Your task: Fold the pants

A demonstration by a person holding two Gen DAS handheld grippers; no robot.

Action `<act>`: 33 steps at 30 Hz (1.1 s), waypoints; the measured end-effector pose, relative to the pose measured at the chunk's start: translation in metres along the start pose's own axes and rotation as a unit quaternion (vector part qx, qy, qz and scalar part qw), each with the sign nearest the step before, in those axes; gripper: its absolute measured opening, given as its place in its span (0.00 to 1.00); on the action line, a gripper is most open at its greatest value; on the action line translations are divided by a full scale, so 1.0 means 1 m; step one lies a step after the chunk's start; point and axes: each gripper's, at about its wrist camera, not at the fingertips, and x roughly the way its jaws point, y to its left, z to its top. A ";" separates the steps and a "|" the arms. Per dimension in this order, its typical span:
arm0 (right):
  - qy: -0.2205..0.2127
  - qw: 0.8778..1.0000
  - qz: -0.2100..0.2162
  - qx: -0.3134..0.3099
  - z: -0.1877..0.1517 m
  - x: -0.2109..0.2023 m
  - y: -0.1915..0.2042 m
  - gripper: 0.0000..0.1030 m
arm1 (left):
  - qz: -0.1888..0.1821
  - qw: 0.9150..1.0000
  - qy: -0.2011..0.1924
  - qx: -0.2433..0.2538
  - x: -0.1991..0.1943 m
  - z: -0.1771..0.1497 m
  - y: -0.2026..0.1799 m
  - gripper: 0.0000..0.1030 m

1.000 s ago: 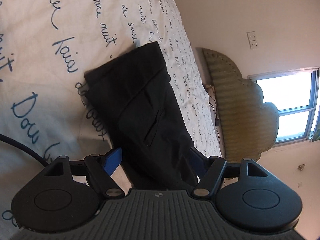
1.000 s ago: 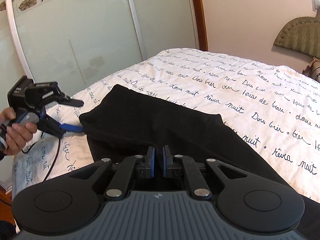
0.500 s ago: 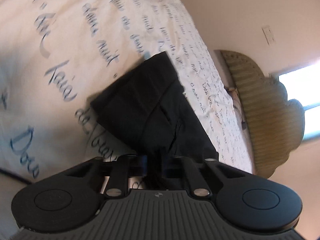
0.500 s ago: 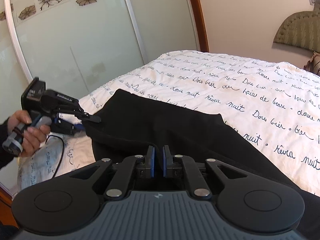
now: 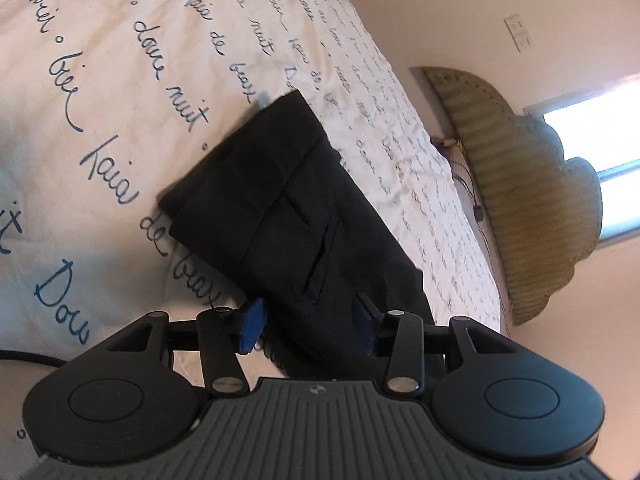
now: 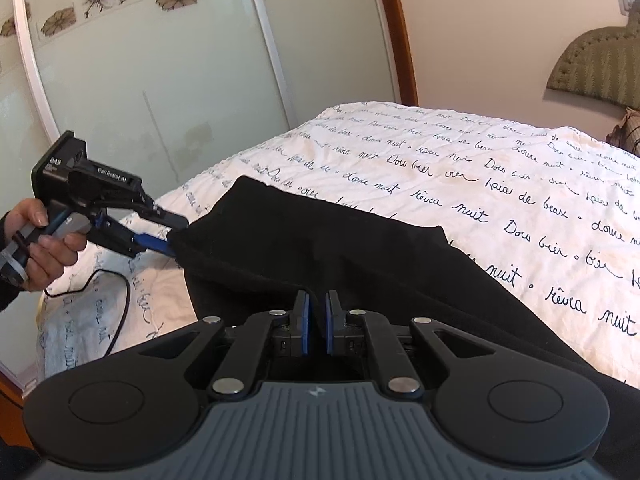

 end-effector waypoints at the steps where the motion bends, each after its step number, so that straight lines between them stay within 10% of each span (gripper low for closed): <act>1: -0.001 1.000 -0.001 0.001 0.000 0.000 0.000 0.07 | -0.005 1.000 -0.004 -0.005 -0.002 0.000 0.000 0.48; 17: 0.006 1.000 0.002 0.006 -0.004 0.000 0.001 0.07 | 0.048 0.998 -0.021 0.029 0.017 0.005 0.007 0.53; 21: 0.006 1.000 -0.005 0.012 -0.010 -0.003 0.002 0.07 | 0.038 0.997 -0.038 0.056 0.017 0.010 -0.002 0.07; 33: 0.081 0.984 -0.125 -0.097 -0.046 -0.014 0.016 0.08 | -0.015 0.997 -0.031 0.066 -0.004 0.027 -0.033 0.06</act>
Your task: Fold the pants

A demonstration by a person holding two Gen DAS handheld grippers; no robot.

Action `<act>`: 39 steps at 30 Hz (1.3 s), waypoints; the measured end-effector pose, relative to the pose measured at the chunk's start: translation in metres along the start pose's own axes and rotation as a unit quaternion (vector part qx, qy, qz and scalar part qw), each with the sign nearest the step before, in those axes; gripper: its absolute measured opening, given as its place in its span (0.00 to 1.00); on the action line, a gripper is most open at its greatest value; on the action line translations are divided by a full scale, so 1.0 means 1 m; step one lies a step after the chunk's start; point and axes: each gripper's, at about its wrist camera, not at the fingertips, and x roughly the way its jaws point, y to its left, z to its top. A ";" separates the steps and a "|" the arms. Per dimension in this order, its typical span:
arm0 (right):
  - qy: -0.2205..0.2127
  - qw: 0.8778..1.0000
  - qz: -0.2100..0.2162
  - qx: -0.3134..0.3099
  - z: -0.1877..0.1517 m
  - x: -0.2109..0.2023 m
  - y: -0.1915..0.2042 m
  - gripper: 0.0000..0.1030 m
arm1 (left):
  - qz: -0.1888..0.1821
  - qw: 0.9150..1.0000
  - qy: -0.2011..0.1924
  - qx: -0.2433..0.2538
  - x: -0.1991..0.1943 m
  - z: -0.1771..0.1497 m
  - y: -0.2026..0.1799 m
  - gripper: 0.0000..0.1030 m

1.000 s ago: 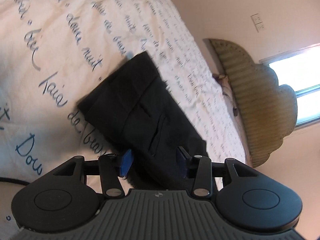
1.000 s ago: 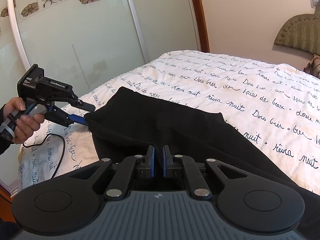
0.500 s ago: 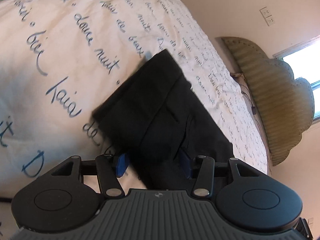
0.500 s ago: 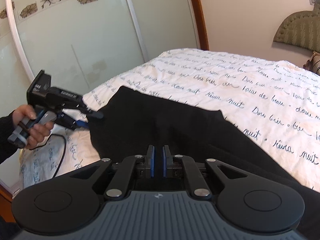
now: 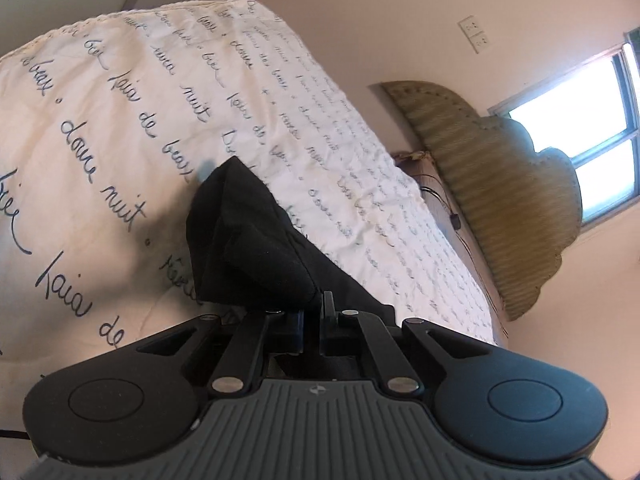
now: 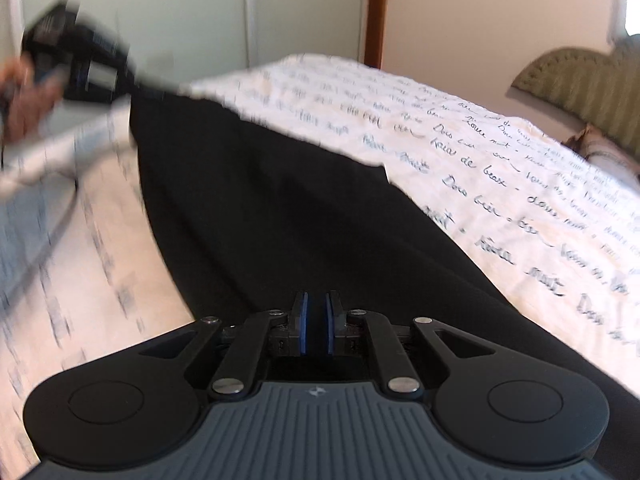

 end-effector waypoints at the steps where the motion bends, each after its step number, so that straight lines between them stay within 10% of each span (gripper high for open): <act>1: 0.006 1.000 -0.003 -0.012 -0.002 0.000 0.005 0.08 | 0.005 1.000 0.009 -0.008 0.003 -0.001 0.003 0.06; 12: 0.036 0.992 -0.023 -0.118 -0.015 0.010 0.042 0.09 | 0.062 0.995 0.008 -0.075 -0.022 -0.020 0.061 0.49; 17: 0.034 0.974 -0.064 -0.216 -0.022 0.016 0.067 0.13 | 0.058 0.997 0.001 -0.048 -0.042 -0.034 0.056 0.50; 23: 0.000 0.957 -0.115 -0.267 -0.027 0.013 0.078 0.75 | 0.045 0.999 0.014 -0.005 -0.038 -0.046 0.039 0.53; 32: -0.004 0.968 -0.128 -0.217 -0.010 0.029 0.064 0.70 | 0.028 0.999 0.036 0.006 -0.019 -0.061 0.023 0.61; 39: -0.019 0.967 -0.126 -0.218 -0.002 0.054 0.077 0.17 | 0.003 0.998 0.056 0.013 -0.005 -0.076 0.009 0.61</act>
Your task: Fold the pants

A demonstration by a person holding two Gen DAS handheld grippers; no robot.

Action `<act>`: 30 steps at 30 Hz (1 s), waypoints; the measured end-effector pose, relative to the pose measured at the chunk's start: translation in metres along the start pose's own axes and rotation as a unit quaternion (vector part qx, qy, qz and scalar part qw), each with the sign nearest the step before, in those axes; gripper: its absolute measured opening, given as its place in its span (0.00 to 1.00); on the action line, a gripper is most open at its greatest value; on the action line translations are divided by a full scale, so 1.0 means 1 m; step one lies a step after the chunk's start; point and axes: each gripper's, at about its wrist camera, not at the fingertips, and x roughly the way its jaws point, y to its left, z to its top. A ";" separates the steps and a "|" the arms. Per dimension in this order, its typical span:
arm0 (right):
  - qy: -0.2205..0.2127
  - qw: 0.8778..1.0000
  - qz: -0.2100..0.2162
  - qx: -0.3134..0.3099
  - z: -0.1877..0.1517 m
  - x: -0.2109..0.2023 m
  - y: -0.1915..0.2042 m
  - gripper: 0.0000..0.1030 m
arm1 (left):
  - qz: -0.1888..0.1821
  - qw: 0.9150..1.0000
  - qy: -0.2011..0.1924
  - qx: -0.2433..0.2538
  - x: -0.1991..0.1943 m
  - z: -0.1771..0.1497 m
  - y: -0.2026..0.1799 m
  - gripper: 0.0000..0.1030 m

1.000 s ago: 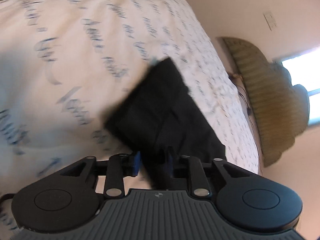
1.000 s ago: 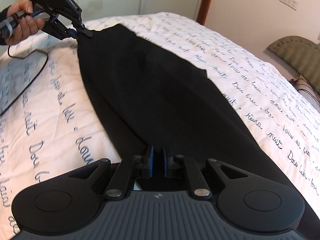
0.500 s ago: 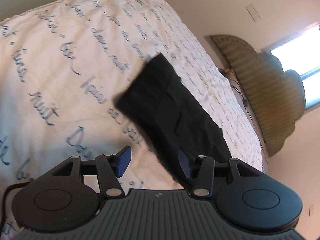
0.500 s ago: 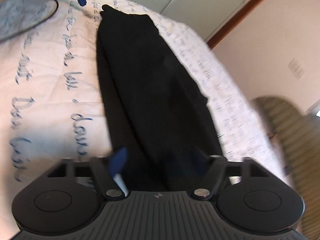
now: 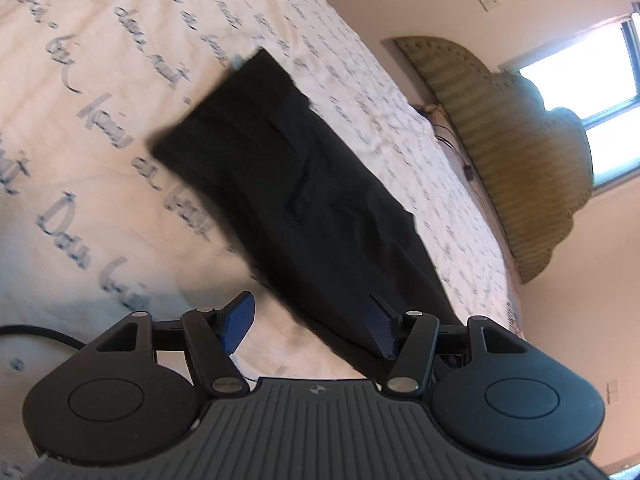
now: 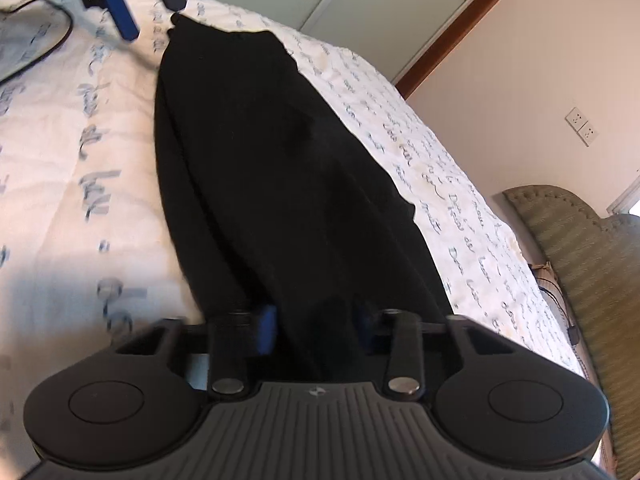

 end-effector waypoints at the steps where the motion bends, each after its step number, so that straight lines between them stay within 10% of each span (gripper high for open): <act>1: -0.001 1.000 0.001 0.004 0.003 0.002 -0.002 0.09 | -0.011 1.000 0.002 -0.002 0.002 -0.002 -0.003 0.61; 8: -0.040 0.996 -0.001 0.075 0.012 -0.012 -0.034 0.05 | -0.085 0.994 0.023 -0.058 0.028 -0.011 -0.018 0.72; 21: -0.064 0.979 0.021 0.190 0.014 -0.023 -0.067 0.05 | -0.052 0.981 0.013 -0.186 0.069 0.014 -0.004 0.72; 23: -0.067 0.977 0.022 0.199 0.015 -0.023 -0.070 0.05 | -0.028 0.985 -0.008 -0.168 0.068 0.019 -0.004 0.58; 25: -0.067 0.977 0.023 0.199 0.015 -0.023 -0.070 0.05 | -0.001 0.990 -0.028 -0.137 0.065 0.031 -0.004 0.08; 30: -0.051 0.985 0.046 0.156 0.010 -0.024 -0.041 0.11 | 0.016 0.998 -0.050 -0.028 0.051 0.051 -0.019 0.06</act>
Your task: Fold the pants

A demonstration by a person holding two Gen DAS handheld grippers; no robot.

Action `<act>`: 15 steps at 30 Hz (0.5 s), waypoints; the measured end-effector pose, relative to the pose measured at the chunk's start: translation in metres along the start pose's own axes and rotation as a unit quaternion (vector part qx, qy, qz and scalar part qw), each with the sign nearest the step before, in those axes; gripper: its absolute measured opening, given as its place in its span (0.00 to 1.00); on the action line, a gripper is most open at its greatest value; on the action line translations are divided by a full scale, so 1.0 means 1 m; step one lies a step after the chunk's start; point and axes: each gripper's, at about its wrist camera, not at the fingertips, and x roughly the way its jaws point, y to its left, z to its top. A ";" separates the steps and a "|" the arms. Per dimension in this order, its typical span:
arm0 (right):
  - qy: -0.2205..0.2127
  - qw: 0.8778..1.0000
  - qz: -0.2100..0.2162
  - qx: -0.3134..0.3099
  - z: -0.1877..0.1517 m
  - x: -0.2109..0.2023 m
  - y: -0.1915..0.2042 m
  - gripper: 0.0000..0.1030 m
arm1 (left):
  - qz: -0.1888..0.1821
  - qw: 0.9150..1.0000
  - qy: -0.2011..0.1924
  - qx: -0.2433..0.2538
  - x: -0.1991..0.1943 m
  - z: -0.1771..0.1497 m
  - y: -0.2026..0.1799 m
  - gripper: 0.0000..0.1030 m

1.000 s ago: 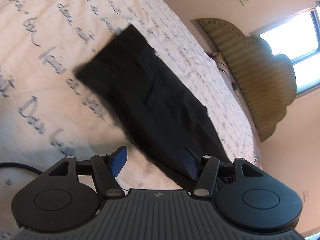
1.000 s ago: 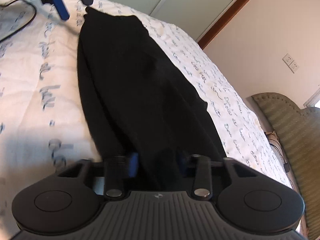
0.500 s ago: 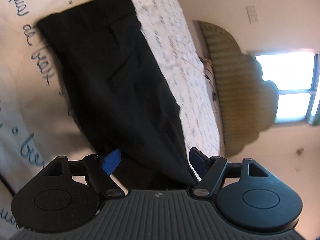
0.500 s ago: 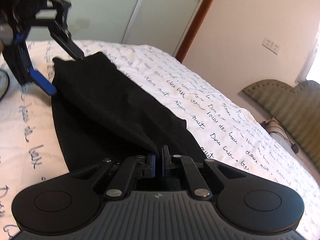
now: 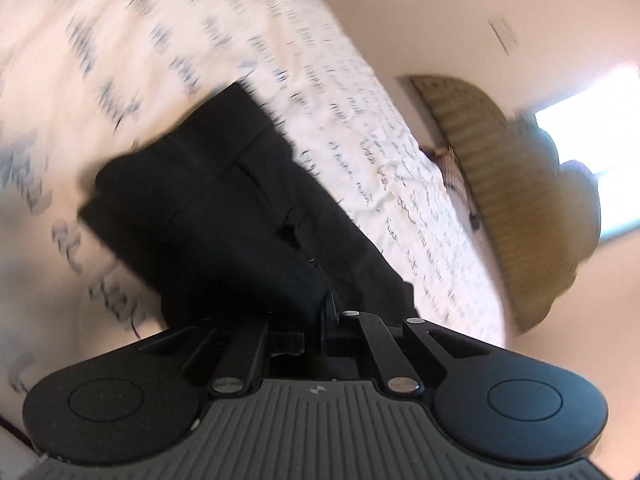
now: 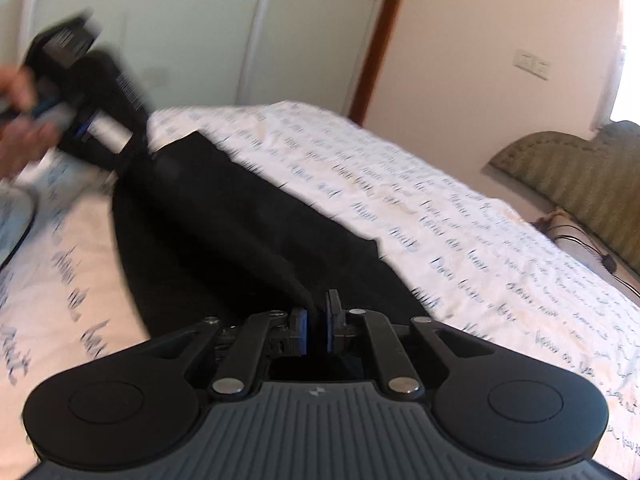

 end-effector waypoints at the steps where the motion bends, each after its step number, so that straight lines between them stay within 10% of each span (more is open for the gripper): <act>1: 0.006 1.000 -0.008 -0.014 -0.002 0.001 0.009 0.12 | -0.003 1.000 -0.001 0.018 -0.005 0.002 -0.007 0.06; 5: -0.002 0.999 0.003 -0.032 -0.008 -0.015 0.031 0.15 | -0.007 0.997 -0.012 0.071 -0.024 -0.005 -0.017 0.09; 7: -0.010 1.000 0.020 -0.009 -0.013 -0.027 0.031 0.34 | 0.032 0.997 0.003 0.069 -0.007 -0.010 0.000 0.12; 9: -0.012 0.999 0.031 0.027 -0.020 -0.034 0.024 0.83 | 0.056 0.997 0.030 0.035 0.014 -0.013 0.026 0.17; 15: -0.025 0.986 0.017 0.164 -0.038 -0.068 -0.018 0.88 | 0.055 0.996 -0.011 0.069 -0.003 -0.014 0.016 0.31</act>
